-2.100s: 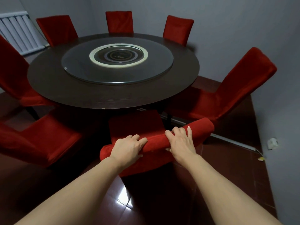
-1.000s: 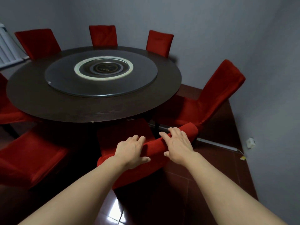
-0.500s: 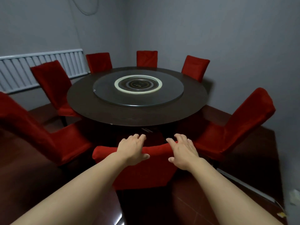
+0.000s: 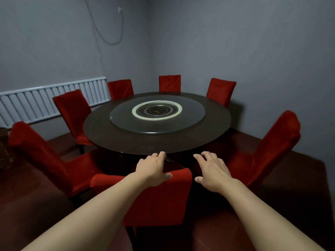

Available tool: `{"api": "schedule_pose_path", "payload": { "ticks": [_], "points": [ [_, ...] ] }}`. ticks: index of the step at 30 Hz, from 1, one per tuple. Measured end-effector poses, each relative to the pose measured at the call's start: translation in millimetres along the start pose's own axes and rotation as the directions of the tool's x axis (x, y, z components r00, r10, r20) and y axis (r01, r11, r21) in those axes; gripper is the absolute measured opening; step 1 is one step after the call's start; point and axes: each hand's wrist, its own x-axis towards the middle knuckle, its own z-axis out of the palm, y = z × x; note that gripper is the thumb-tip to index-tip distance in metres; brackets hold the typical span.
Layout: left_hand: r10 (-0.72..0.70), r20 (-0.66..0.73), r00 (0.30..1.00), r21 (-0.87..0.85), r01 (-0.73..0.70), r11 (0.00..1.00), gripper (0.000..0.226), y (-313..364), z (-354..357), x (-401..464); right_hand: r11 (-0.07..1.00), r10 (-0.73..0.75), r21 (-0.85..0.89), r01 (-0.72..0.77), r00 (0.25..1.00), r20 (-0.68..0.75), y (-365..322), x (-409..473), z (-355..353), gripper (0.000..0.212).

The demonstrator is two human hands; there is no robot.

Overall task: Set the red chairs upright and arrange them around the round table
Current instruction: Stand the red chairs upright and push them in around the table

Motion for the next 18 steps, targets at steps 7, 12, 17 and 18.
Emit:
{"api": "schedule_pose_path", "payload": {
  "ticks": [7, 12, 17, 18],
  "points": [
    [0.102, 0.006, 0.995, -0.040, -0.101, 0.994, 0.064, 81, -2, 62, 0.993, 0.115, -0.023, -0.116, 0.993, -0.041, 89, 0, -25, 0.078],
    [0.209, 0.007, 0.978, -0.094, -0.207, 0.974, 0.067, 156, 14, 123, 0.976, 0.205, -0.072, -0.207, 0.978, -0.034, 170, 12, -30, 0.081],
    [0.275, 0.023, 0.961, -0.182, -0.266, 0.947, 0.069, 223, 31, 193, 0.951, 0.284, -0.129, -0.280, 0.959, 0.015, 255, 37, -37, 0.085],
    [0.281, 0.030, 0.959, -0.186, -0.271, 0.944, 0.069, 234, 34, 206, 0.948, 0.296, -0.132, -0.291, 0.955, 0.023, 271, 43, -38, 0.085]
  ]
}}
